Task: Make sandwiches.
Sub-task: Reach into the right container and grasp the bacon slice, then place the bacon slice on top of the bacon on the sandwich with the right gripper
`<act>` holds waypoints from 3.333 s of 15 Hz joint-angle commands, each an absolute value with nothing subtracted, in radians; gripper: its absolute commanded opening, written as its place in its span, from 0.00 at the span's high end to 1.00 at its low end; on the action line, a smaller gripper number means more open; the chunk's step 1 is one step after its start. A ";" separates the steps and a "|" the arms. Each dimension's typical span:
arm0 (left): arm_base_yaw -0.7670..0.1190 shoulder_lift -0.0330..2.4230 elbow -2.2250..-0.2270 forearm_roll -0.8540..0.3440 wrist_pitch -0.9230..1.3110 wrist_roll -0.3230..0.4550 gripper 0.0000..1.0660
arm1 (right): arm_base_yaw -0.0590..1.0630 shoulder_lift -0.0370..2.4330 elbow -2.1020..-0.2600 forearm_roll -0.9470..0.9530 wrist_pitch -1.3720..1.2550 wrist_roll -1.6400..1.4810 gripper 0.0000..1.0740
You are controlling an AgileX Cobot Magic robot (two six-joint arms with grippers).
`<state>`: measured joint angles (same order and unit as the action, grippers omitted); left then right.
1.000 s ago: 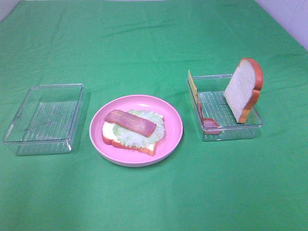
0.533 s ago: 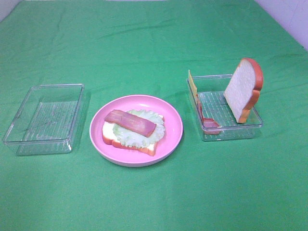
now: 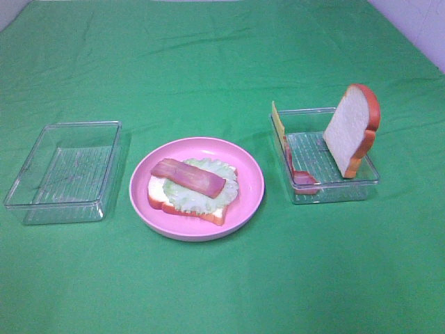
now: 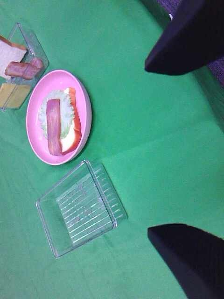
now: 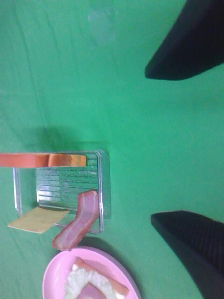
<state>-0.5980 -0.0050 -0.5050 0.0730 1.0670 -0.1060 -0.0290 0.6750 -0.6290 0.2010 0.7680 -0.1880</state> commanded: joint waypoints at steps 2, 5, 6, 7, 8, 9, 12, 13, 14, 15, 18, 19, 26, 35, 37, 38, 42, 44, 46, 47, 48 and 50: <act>-0.599 -0.013 -0.500 0.069 1.045 -0.101 0.24 | -0.038 1.032 -0.799 0.377 0.792 -0.359 0.32; -0.599 -0.013 -0.500 0.069 1.045 -0.101 0.24 | -0.028 1.327 -0.992 0.476 0.906 -0.376 0.32; -0.599 -0.013 -0.500 0.069 1.045 -0.101 0.24 | -0.003 1.404 -1.047 0.462 0.921 -0.372 0.32; -0.599 -0.013 -0.500 0.069 1.045 -0.101 0.24 | 0.042 1.480 -1.103 0.432 0.923 -0.348 0.32; -0.599 -0.013 -0.500 0.069 1.045 -0.101 0.24 | 0.093 1.545 -1.152 0.401 0.924 -0.308 0.32; -0.599 -0.013 -0.500 0.069 1.045 -0.101 0.24 | 0.148 1.608 -1.203 0.361 0.932 -0.257 0.32; -0.599 -0.013 -0.500 0.069 1.045 -0.101 0.24 | 0.282 1.795 -1.369 0.261 0.959 -0.071 0.35; -0.599 -0.013 -0.500 0.069 1.045 -0.101 0.24 | 0.307 1.839 -1.407 0.260 0.969 -0.052 0.38; -0.599 -0.013 -0.500 0.069 1.045 -0.101 0.24 | 0.325 1.880 -1.435 0.262 0.970 -0.050 0.41; -0.599 -0.013 -0.500 0.069 1.045 -0.101 0.24 | 0.326 1.898 -1.449 0.267 0.970 -0.050 0.41; -0.599 -0.013 -0.500 0.069 1.045 -0.101 0.24 | 0.333 2.005 -1.517 0.273 0.971 -0.034 0.41; -0.599 -0.013 -0.500 0.069 1.045 -0.101 0.24 | 0.333 2.044 -1.532 0.271 0.967 -0.034 0.42; -0.599 -0.013 -0.500 0.069 1.045 -0.101 0.24 | 0.333 2.115 -1.586 0.253 0.983 -0.034 0.96; -0.599 -0.013 -0.500 0.069 1.045 -0.101 0.24 | 0.333 1.988 -1.741 0.219 1.263 -0.027 1.00; -0.599 -0.013 -0.500 0.069 1.045 -0.101 0.24 | 0.333 1.947 -1.741 0.233 1.288 -0.028 1.00; -0.599 -0.013 -0.500 0.069 1.045 -0.101 0.24 | 0.333 1.901 -1.740 0.315 1.288 -0.053 1.00; -0.599 -0.013 -0.500 0.069 1.045 -0.101 0.24 | 0.340 1.885 -1.740 0.615 1.286 -0.150 1.00; -0.599 -0.013 -0.500 0.069 1.045 -0.101 0.24 | 0.399 1.895 -1.740 0.668 1.256 -0.203 1.00; -0.599 -0.013 -0.500 0.069 1.045 -0.101 0.24 | 0.459 1.919 -1.740 0.670 1.214 -0.216 1.00; -0.599 -0.013 -0.500 0.069 1.045 -0.101 0.24 | 0.497 1.943 -1.740 0.676 1.178 -0.216 1.00; -0.599 -0.013 -0.500 0.069 1.045 -0.101 0.24 | 0.548 2.002 -1.740 0.740 1.116 -0.220 1.00; -0.599 -0.013 -0.500 0.069 1.045 -0.101 0.24 | 0.564 2.068 -1.740 0.846 1.069 -0.281 1.00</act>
<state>-0.5980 -0.0050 -0.5050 0.0730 1.0560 -0.1030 0.5550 2.0300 -1.7340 0.7720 1.1040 -0.2280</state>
